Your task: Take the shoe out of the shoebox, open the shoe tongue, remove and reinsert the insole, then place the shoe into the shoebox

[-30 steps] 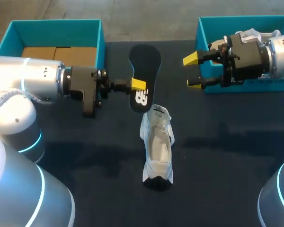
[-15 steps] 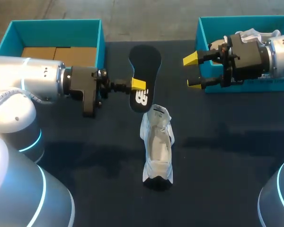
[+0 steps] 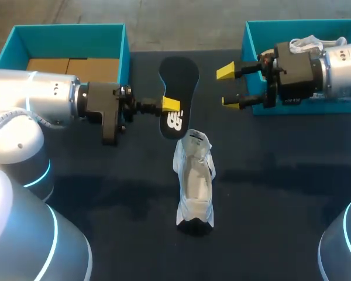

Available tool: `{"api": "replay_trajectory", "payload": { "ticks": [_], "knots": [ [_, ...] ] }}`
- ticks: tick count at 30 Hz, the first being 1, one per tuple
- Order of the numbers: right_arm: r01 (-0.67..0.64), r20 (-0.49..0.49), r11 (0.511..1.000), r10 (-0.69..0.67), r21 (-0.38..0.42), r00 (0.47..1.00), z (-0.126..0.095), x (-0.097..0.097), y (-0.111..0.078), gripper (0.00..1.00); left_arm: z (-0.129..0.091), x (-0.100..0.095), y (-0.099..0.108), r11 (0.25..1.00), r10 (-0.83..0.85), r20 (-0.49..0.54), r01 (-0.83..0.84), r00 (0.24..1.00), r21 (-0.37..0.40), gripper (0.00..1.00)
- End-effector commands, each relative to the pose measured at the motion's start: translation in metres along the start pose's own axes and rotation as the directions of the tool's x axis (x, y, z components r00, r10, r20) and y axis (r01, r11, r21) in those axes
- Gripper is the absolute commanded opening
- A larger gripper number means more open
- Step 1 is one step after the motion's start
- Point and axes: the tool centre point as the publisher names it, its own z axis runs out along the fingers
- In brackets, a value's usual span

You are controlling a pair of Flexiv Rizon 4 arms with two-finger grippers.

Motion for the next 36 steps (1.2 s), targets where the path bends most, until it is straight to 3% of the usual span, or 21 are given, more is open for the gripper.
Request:
{"api": "replay_trajectory", "payload": {
  "ticks": [1,17,36],
  "knots": [
    [-0.011,-0.006,1.0,0.011,-0.015,1.0,0.025,-0.004,0.003,1.0,0.002,0.001,0.0,1.0,0.002,0.001,-0.002,1.0,-0.003,0.0],
    [-0.011,-0.016,1.0,0.011,-0.029,1.0,0.059,0.003,0.009,1.0,0.007,0.014,0.007,0.997,0.071,0.052,-0.069,0.996,-0.031,0.0],
    [-0.003,-0.034,0.998,0.002,-0.058,0.999,0.065,0.0,0.01,0.99,0.021,0.019,0.007,0.996,0.069,0.048,-0.066,0.996,-0.062,0.0]
  ]
}}
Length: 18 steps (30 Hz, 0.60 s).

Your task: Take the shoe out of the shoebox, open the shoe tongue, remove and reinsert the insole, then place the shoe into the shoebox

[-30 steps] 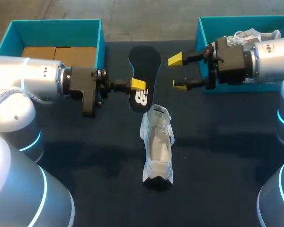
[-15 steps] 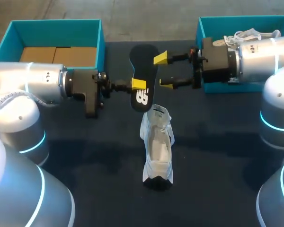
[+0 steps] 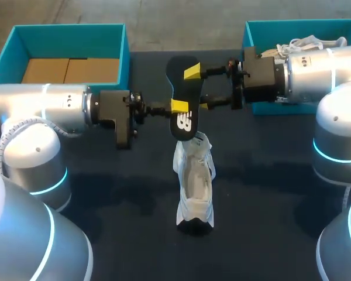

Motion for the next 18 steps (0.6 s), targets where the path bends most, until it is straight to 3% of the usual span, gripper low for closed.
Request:
{"api": "replay_trajectory", "payload": {
  "ticks": [1,3,7,8,18],
  "knots": [
    [-0.005,-0.01,1.0,0.005,-0.023,1.0,0.0007,-0.0014,-0.0026,0.94,0.0015,0.0006,-0.0006,1.0,0.002,0.002,-0.002,1.0,-0.002,0.0],
    [-0.014,-0.012,0.999,0.013,-0.031,1.0,0.0002,-0.0019,-0.0021,0.87,0.0015,0.0006,-0.0006,1.0,0.002,0.002,-0.002,1.0,-0.002,0.0],
    [-0.031,-0.011,0.998,0.031,-0.045,0.999,0.0,-0.0041,-0.0007,0.51,0.0015,0.0006,-0.0006,1.0,0.002,0.002,-0.002,1.0,-0.002,0.0],
    [-0.033,-0.013,0.998,0.032,-0.046,0.999,-0.0001,-0.0043,-0.0007,0.48,0.0015,0.0006,-0.0006,1.0,0.002,0.002,-0.002,1.0,-0.002,0.0],
    [-0.042,-0.003,0.998,0.042,-0.054,0.999,-0.0008,-0.0039,-0.0002,0.42,0.0015,0.0006,-0.0006,1.0,0.002,0.002,-0.002,1.0,-0.002,0.0]
  ]
}}
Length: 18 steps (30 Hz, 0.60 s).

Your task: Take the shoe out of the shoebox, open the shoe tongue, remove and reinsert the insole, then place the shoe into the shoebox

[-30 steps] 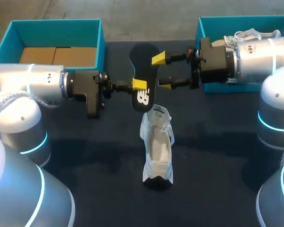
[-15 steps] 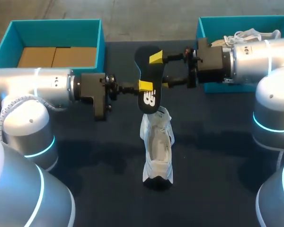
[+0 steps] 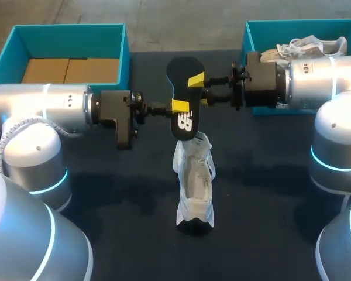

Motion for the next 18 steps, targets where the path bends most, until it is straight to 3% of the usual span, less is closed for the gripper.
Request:
{"api": "replay_trajectory", "payload": {
  "ticks": [1,11,16,18],
  "knots": [
    [-0.005,0.01,1.0,0.006,-0.008,1.0,0.001,0.0018,-0.0011,0.42,0.0009,0.0002,-0.0009,1.0,0.002,0.001,-0.002,1.0,-0.003,0.0],
    [-0.015,0.001,1.0,0.015,-0.01,1.0,0.0017,0.0006,0.0017,0.31,0.0009,0.0002,-0.0009,1.0,0.002,0.001,-0.002,1.0,-0.003,0.0],
    [-0.018,0.001,1.0,0.018,-0.009,1.0,0.002,0.0003,0.0026,0.18,0.0009,0.0002,-0.0009,1.0,0.002,0.001,-0.002,1.0,-0.003,0.0],
    [-0.02,0.001,1.0,0.02,-0.009,1.0,0.002,-0.0001,0.0032,0.07,0.0009,0.0002,-0.0009,1.0,0.002,0.001,-0.002,1.0,-0.003,0.0]
  ]
}}
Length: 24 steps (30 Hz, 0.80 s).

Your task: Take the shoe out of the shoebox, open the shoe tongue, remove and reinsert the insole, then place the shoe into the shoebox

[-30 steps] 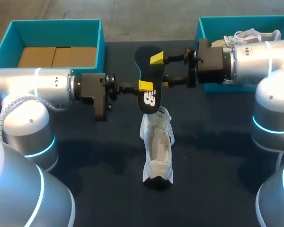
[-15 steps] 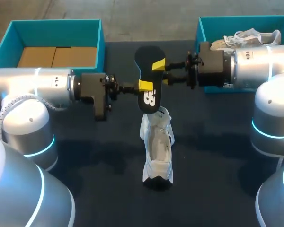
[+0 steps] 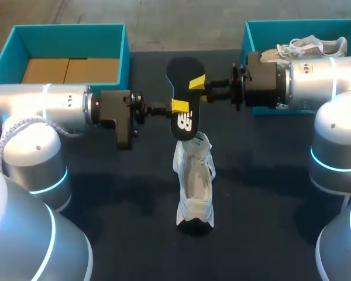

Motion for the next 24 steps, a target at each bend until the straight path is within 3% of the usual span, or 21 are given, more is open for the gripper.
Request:
{"api": "replay_trajectory", "payload": {
  "ticks": [1,11,12,14,15,16,24],
  "knots": [
    [-0.002,0.004,1.0,0.002,0.0,1.0,0.002,0.0,0.001,0.0,0.001,0.0,-0.001,1.0,0.002,0.0,-0.002,1.0,-0.002,0.0],
    [-0.005,-0.003,1.0,0.005,0.004,1.0,0.0,-0.002,0.002,0.0,0.001,0.0,-0.001,1.0,0.002,0.0,-0.002,1.0,-0.002,0.0],
    [-0.005,-0.003,1.0,0.005,0.003,1.0,0.0,-0.002,0.002,0.0,0.001,0.0,-0.001,1.0,0.002,0.0,-0.002,1.0,-0.002,0.12],
    [-0.006,-0.004,1.0,0.006,0.003,1.0,-0.001,-0.003,0.002,0.0,0.001,0.0,-0.001,1.0,0.001,0.001,-0.001,1.0,-0.003,0.47],
    [-0.006,-0.004,1.0,0.006,0.003,1.0,-0.001,-0.003,0.002,0.0,0.001,0.0,-0.001,1.0,0.0,0.001,0.0,1.0,-0.002,0.95],
    [-0.007,-0.004,1.0,0.007,0.003,1.0,-0.001,-0.003,0.002,0.0,0.0,0.001,0.0,1.0,-0.002,0.003,0.002,1.0,-0.002,1.0],
    [-0.002,-0.003,1.0,0.002,0.01,1.0,-0.001,-0.007,0.0,0.0,-0.01,0.0,0.002,0.999,-0.045,-0.009,0.045,0.999,-0.013,1.0]
  ]
}}
